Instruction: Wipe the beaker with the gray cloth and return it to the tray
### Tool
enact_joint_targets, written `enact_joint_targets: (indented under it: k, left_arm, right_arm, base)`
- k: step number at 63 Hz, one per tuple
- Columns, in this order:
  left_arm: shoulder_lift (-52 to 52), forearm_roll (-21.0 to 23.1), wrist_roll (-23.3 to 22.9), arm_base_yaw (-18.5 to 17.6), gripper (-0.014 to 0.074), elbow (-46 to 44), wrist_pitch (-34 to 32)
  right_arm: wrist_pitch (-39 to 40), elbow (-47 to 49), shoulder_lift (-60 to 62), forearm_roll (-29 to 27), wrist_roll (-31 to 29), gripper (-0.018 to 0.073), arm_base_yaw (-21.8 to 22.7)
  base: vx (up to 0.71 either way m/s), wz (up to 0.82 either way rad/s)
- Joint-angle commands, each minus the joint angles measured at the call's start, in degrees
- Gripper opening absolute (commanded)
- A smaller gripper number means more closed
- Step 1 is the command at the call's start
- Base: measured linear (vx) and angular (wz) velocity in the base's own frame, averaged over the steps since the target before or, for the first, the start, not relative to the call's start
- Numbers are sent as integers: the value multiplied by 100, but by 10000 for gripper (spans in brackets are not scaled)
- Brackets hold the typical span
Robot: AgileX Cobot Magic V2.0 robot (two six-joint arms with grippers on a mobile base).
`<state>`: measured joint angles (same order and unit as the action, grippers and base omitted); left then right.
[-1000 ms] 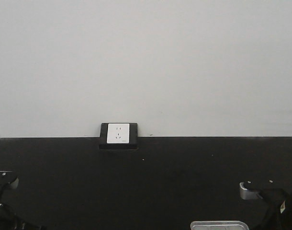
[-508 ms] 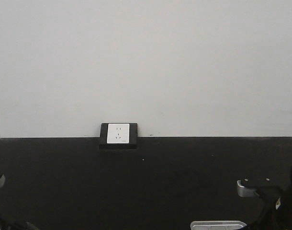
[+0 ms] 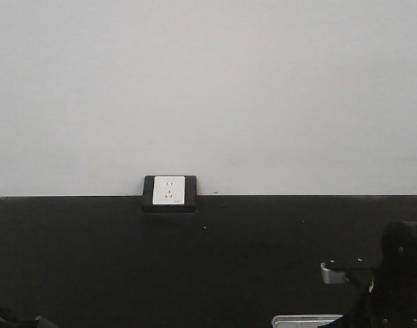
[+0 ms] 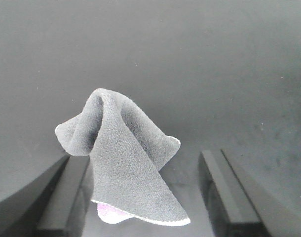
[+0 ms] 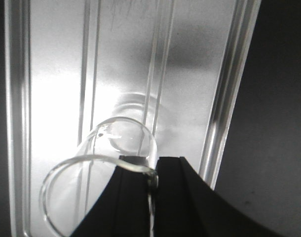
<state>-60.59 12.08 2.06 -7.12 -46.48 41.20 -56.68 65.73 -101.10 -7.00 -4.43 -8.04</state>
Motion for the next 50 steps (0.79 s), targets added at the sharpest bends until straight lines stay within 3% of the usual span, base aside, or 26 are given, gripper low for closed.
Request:
enact_joint_targets:
  k: [1, 14, 41, 50]
  left_arm:
    - [103, 47, -46, 6, 540, -154, -278]
    - [103, 47, -46, 6, 540, -154, -281]
    - [103, 47, -46, 6, 538, -154, -281]
    - [103, 47, -46, 6, 538, -154, -281]
  right_arm:
    - [43, 185, 190, 8, -62, -1, 35]
    - [-24, 185, 42, -3, -178, 54, 35]
    - [-141, 191, 102, 2, -145, 335, 35]
    - [-286, 191, 331, 8, -145, 367, 35]
  base:
    - [0, 0]
    - [0, 0]
    - [0, 0]
    - [0, 0]
